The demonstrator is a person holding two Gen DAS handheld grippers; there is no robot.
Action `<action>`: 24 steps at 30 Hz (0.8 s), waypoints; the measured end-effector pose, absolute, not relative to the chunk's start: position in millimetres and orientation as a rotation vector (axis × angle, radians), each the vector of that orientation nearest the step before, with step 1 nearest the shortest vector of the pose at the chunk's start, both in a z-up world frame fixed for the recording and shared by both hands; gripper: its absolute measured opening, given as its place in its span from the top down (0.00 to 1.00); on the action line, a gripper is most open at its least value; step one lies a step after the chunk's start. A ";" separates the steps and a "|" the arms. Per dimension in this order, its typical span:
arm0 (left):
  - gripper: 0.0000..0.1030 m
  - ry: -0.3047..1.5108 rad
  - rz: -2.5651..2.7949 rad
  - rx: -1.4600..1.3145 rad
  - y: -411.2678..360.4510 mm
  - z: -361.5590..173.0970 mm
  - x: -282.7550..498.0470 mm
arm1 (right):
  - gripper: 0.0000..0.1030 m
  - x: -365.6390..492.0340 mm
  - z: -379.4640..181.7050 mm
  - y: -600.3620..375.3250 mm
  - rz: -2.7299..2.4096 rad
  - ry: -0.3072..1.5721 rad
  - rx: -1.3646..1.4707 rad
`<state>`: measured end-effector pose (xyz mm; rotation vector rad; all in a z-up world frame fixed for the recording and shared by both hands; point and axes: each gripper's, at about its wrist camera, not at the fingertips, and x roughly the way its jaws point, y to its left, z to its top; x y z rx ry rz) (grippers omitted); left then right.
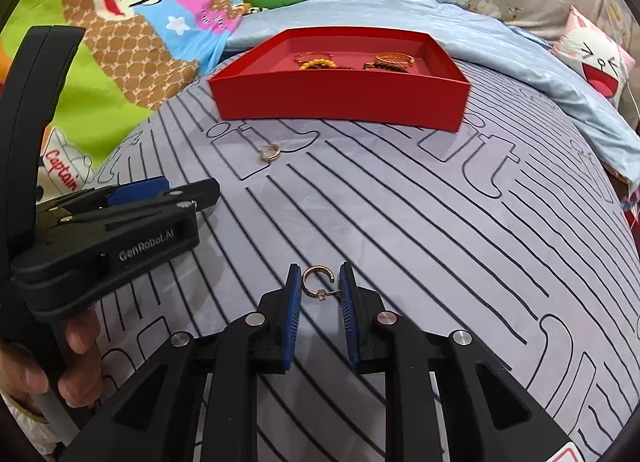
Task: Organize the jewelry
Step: 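Return both tools to the bed and grasp a gold hoop earring with the right tool, then grasp the other gold hoop earring with the left tool while the right tool holds its earring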
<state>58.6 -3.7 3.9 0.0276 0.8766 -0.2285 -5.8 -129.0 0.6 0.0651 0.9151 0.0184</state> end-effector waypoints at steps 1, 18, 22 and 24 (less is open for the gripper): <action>0.51 0.876 -0.238 0.029 -7.4 5.4 61.9 | 0.82 -5.7 1.1 -132.6 0.013 0.915 0.078; 0.67 0.885 -0.253 0.048 -45.4 -1.6 100.7 | 0.82 2.3 1.4 -152.6 -0.004 0.918 0.137; 0.81 0.880 -0.262 0.049 -45.4 -1.9 101.1 | 0.82 3.5 0.6 -152.5 -0.006 0.917 0.137; 0.81 0.878 -0.267 0.051 -46.1 -1.7 100.7 | 0.82 3.5 0.6 -152.5 -0.005 0.917 0.137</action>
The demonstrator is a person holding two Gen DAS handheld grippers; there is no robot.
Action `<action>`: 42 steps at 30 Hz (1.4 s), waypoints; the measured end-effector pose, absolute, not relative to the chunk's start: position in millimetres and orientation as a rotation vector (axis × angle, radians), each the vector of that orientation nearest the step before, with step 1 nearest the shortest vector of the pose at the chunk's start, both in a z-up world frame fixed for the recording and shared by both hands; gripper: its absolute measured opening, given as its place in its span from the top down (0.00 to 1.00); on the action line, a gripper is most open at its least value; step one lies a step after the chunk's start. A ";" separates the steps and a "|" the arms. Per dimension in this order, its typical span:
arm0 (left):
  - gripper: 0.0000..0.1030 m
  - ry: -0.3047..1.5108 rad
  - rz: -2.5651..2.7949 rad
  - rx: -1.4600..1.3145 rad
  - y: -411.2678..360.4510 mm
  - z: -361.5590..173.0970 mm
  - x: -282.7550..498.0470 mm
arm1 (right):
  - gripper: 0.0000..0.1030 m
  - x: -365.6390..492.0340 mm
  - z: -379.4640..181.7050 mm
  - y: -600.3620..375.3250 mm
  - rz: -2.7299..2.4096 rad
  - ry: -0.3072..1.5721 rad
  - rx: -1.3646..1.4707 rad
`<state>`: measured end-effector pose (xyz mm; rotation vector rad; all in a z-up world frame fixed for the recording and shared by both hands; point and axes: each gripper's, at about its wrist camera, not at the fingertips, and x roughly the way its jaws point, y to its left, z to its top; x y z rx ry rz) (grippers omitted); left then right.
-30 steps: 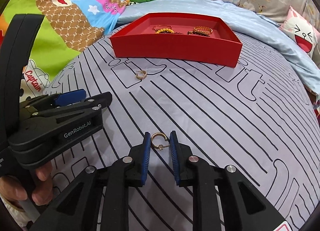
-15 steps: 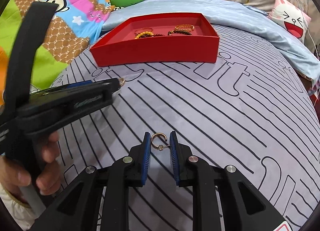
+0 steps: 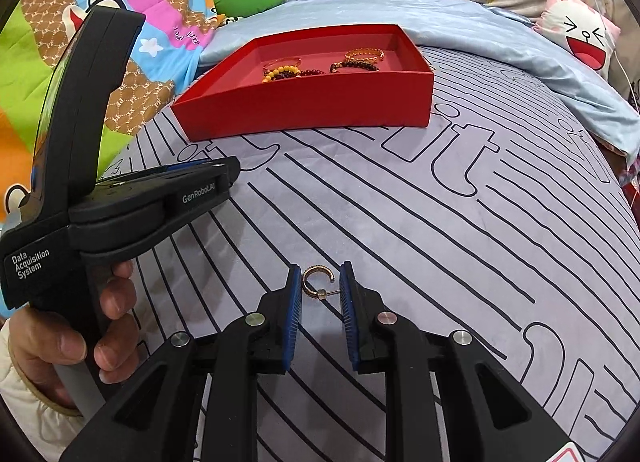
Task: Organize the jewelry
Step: 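Grasp the other gold hoop earring with the left tool while the right tool holds its earring, then carry both hoop earrings over the red tray and lower them inside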
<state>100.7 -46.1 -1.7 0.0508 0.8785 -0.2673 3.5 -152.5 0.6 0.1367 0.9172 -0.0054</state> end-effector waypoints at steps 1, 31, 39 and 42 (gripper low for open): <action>0.81 0.878 -0.271 0.051 -46.4 -1.6 100.5 | 0.82 3.6 0.5 -152.4 -0.006 0.917 0.136; 0.81 0.895 -0.298 0.031 -33.9 14.5 65.5 | 0.82 0.9 32.8 -148.9 -0.001 0.856 0.148; 0.81 0.889 -0.300 0.028 -32.8 21.6 62.5 | 0.82 6.3 41.4 -145.4 0.003 0.837 0.144; 0.81 0.887 -0.301 0.024 -31.5 25.3 62.8 | 0.82 9.6 45.4 -146.4 0.002 0.828 0.142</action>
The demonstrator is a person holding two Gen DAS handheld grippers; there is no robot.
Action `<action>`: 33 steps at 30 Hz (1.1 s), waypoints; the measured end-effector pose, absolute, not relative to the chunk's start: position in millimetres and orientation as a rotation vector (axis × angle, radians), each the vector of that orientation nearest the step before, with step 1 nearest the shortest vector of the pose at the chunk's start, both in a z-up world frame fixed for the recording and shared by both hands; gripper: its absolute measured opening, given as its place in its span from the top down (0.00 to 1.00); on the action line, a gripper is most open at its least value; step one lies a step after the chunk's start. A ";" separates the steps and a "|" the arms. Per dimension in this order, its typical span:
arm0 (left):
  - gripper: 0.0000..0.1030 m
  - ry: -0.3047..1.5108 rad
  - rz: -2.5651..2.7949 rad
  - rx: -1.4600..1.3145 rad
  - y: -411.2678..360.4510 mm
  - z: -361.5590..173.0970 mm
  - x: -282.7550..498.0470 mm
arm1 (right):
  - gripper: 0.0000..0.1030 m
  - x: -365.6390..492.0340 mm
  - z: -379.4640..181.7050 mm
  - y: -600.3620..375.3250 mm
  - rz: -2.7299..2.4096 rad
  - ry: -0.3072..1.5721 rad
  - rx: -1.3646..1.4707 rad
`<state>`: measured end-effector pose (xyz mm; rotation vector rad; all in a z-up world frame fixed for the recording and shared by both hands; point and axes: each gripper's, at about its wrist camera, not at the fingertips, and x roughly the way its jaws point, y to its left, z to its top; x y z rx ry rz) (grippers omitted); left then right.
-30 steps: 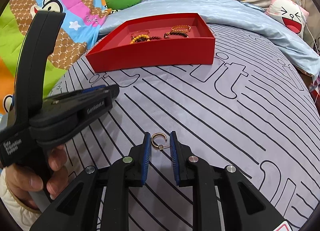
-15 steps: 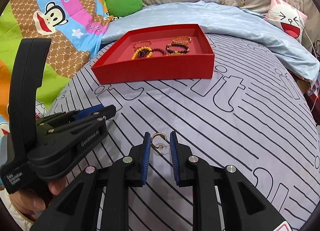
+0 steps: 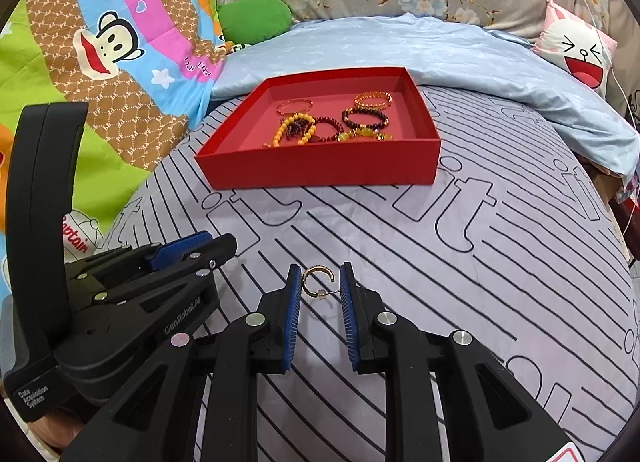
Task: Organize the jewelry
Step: 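Carry both hoop earrings over the red tray and lower them inside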
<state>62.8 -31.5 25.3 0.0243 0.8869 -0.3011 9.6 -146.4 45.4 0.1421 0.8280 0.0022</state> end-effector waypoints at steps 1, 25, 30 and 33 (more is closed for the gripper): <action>0.81 0.887 -0.303 0.023 -31.3 26.8 63.4 | 0.82 10.7 46.9 -146.5 0.002 0.824 0.139; 0.81 0.817 -0.339 0.032 -46.3 78.8 158.2 | 0.82 122.1 95.3 -173.4 0.029 0.748 0.146; 0.81 0.822 -0.335 0.041 -57.9 81.0 201.9 | 0.82 169.1 99.0 -186.3 0.027 0.760 0.159; 0.81 0.831 -0.332 0.049 -64.0 79.0 227.7 | 0.82 200.0 95.9 -193.9 0.021 0.776 0.163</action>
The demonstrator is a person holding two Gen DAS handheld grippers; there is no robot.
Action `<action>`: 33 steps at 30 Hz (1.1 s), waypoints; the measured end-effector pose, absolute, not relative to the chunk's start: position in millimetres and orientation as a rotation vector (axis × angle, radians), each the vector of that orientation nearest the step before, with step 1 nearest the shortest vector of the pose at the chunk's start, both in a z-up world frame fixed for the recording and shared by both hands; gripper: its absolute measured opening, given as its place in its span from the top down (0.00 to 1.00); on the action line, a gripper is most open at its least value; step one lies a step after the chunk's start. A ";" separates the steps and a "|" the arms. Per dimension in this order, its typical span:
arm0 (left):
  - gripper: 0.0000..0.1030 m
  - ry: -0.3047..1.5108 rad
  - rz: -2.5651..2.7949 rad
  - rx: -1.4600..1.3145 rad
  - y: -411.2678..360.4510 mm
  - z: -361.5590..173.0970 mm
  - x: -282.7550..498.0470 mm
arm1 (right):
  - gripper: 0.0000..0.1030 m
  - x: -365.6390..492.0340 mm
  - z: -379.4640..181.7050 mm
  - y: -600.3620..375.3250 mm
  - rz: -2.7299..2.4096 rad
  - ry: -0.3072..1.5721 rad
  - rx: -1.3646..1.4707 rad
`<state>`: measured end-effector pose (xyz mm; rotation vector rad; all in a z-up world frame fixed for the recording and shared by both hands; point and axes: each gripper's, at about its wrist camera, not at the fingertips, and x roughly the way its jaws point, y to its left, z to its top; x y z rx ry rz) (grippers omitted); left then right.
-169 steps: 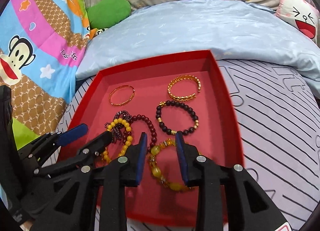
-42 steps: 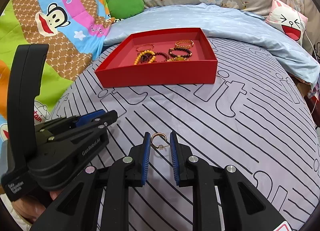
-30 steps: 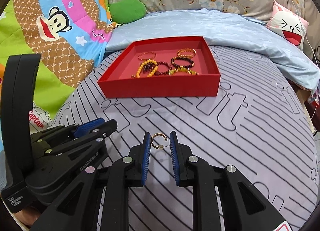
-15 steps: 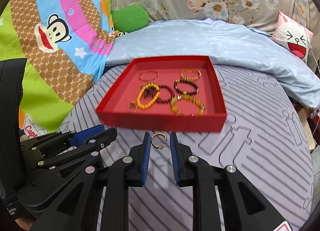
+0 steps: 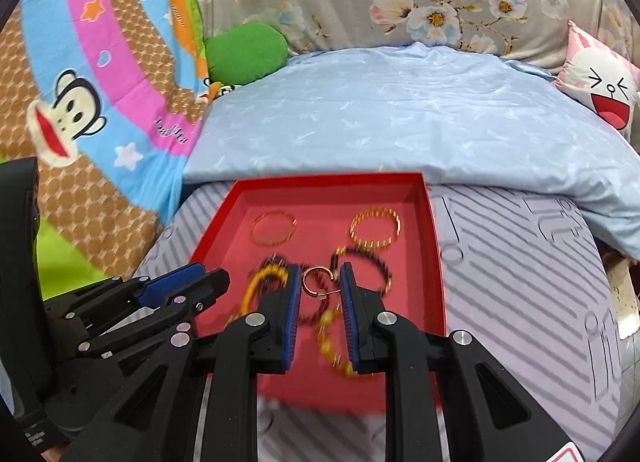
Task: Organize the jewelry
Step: 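Carry both hoop earrings over the red tray and lower them inside, then open both tools to release the earrings into the tray and lift away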
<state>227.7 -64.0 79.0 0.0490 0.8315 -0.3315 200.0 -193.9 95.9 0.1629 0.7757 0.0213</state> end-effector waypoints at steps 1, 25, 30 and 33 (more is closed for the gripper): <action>0.81 0.834 -0.329 0.054 -66.7 77.8 237.9 | 0.82 207.6 94.8 -196.1 0.023 0.781 0.166; 0.81 0.967 -0.292 0.087 -86.8 37.3 329.9 | 0.82 298.4 47.6 -210.7 0.012 0.924 0.156; 0.81 0.975 -0.287 0.087 -86.2 33.5 330.3 | 0.82 299.2 45.7 -210.6 0.014 0.930 0.157; 0.81 0.970 -0.285 0.096 -87.0 33.1 330.2 | 0.80 298.7 46.6 -211.0 0.011 0.924 0.158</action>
